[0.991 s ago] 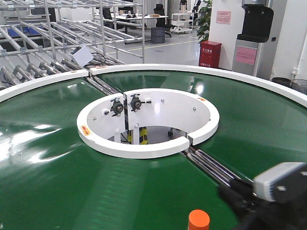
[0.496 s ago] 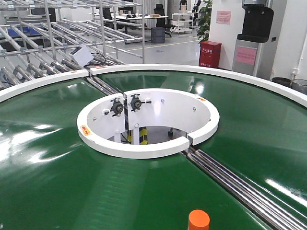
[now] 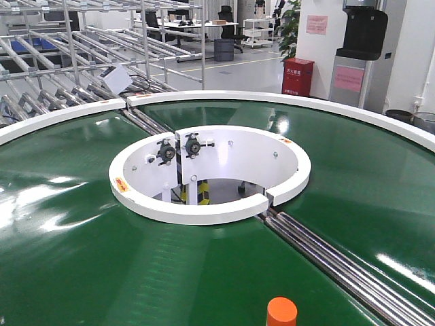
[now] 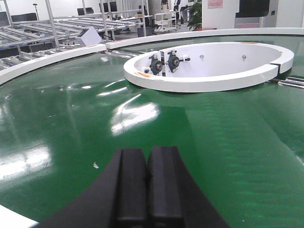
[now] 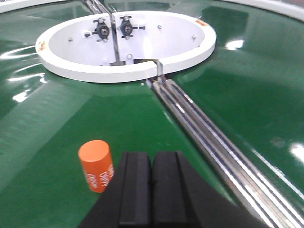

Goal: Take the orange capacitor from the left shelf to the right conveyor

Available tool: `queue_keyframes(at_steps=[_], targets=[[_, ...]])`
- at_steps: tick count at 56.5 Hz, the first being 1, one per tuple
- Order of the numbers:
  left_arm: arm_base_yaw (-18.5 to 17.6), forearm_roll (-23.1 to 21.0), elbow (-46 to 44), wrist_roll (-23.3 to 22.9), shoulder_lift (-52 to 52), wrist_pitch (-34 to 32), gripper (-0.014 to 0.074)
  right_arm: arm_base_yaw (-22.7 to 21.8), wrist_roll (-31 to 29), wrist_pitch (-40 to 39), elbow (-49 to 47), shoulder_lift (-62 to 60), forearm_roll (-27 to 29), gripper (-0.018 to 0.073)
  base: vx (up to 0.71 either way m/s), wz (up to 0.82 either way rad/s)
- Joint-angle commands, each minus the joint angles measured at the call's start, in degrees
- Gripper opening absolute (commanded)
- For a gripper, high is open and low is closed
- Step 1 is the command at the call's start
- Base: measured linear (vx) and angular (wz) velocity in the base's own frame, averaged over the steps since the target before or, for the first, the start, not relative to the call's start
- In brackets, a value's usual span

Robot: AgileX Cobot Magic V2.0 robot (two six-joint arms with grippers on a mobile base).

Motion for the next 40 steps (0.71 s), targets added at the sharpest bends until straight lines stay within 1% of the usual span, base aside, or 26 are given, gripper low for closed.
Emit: queue_keyframes(at_steps=[1,4,7,8,9,10,12,16,18,22,29,32,35,40], targets=[[-0.4,-0.4,1.4,-0.4,-0.4,-4.5,-0.0006,-0.4,-5.1,-4.1,-1.5,-0.1,4.2,-0.0011,0.00,0.00],[-0.4,-0.4,1.4,-0.4,-0.4,-4.5,-0.0006,-0.6,-9.5,-6.5,0.3,-0.9,7.5,-0.0011,0.00,0.00],[-0.4,-0.4,1.4,-0.4,-0.4,-4.5,-0.0006,-1.3,-16.1,-11.2,3.7,-2.4,12.7,-0.0011,0.00,0.00],[-0.4,-0.4,1.4,-0.4,-0.4,-4.5,-0.0006,-1.8,-17.5,-13.3,5.3,-3.1,14.8,-0.0011,0.00,0.00],[-0.4,-0.4,1.4,-0.4,-0.4,-4.5,-0.0006,-2.2,-19.0,-14.7,6.5,-3.6,15.6,-0.0011,0.00,0.00],[-0.4,-0.4,1.4,-0.4,-0.4,-4.5,-0.0006,-2.8,-21.6,-16.8,8.3,-4.5,18.8,-0.0011,0.00,0.00],[-0.4,-0.4,1.4,-0.4,-0.4,-4.5,-0.0006,-4.2,-24.7,-20.5,12.0,-6.5,23.5,-0.0011,0.00,0.00],[-0.4,-0.4,1.4,-0.4,-0.4,-4.5,-0.0006,-7.0,-27.5,-25.1,18.5,-10.9,29.2,-0.0011,0.00,0.00],[-0.4,-0.4,1.4,-0.4,-0.4,-4.5,-0.0006,-8.2,-27.8,-26.1,21.2,-13.0,30.3,-0.0010,0.00,0.00],[-0.4,-0.4,1.4,-0.4,-0.4,-4.5,-0.0006,-9.8,-27.8,-26.2,26.2,-17.7,29.9,-0.0009,0.00,0.00],[-0.4,-0.4,1.4,-0.4,-0.4,-4.5,-0.0006,-10.6,-26.3,-24.4,32.4,-27.4,24.2,-0.0008,0.00,0.00],[-0.4,-0.4,1.4,-0.4,-0.4,-4.5,-0.0006,-10.6,-25.9,-19.7,32.2,-30.6,21.7,-0.0008,0.00,0.00],[-0.4,-0.4,1.4,-0.4,-0.4,-4.5,-0.0006,-10.6,-25.9,-18.6,32.2,-32.9,20.5,-0.0008,0.00,0.00],[-0.4,-0.4,1.4,-0.4,-0.4,-4.5,-0.0006,-10.6,-25.9,-19.4,32.2,-32.8,19.8,-0.0008,0.00,0.00]])
